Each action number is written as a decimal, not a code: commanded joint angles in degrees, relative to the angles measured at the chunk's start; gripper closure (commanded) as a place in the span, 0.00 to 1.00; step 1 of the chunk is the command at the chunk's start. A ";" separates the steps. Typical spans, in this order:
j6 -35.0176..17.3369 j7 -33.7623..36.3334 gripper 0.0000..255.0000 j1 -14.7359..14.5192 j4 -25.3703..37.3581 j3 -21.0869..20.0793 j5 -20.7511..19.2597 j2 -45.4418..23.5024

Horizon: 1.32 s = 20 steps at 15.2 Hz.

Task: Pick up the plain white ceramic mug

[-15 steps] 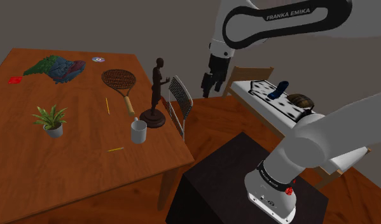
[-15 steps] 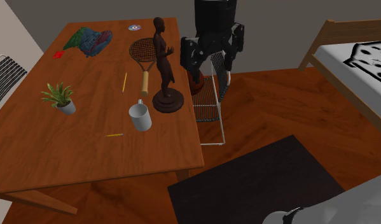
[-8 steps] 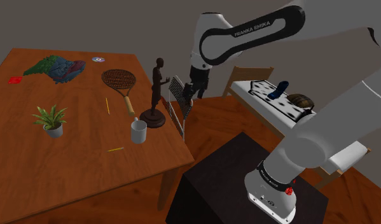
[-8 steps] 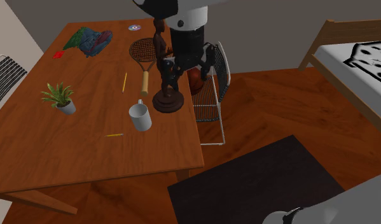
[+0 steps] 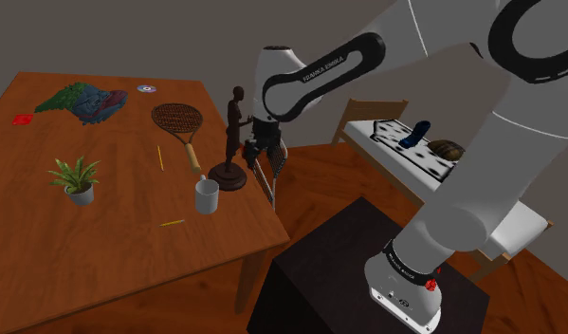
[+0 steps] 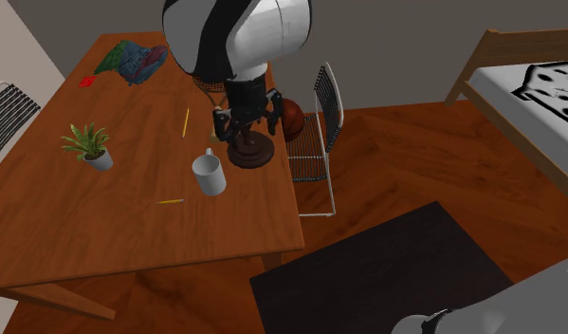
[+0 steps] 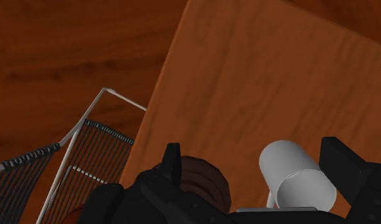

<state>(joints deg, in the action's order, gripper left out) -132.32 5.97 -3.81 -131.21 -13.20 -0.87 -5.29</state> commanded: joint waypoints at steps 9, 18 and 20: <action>-5.82 5.52 0.00 -4.51 17.68 0.97 -6.91 -22.51; -8.04 7.02 0.00 -7.41 27.93 2.42 -9.30 -34.47; -8.94 7.16 0.00 -7.60 28.27 2.66 -9.55 -35.70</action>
<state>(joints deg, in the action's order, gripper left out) -140.80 13.10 -11.34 -103.15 -10.68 -10.29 -40.35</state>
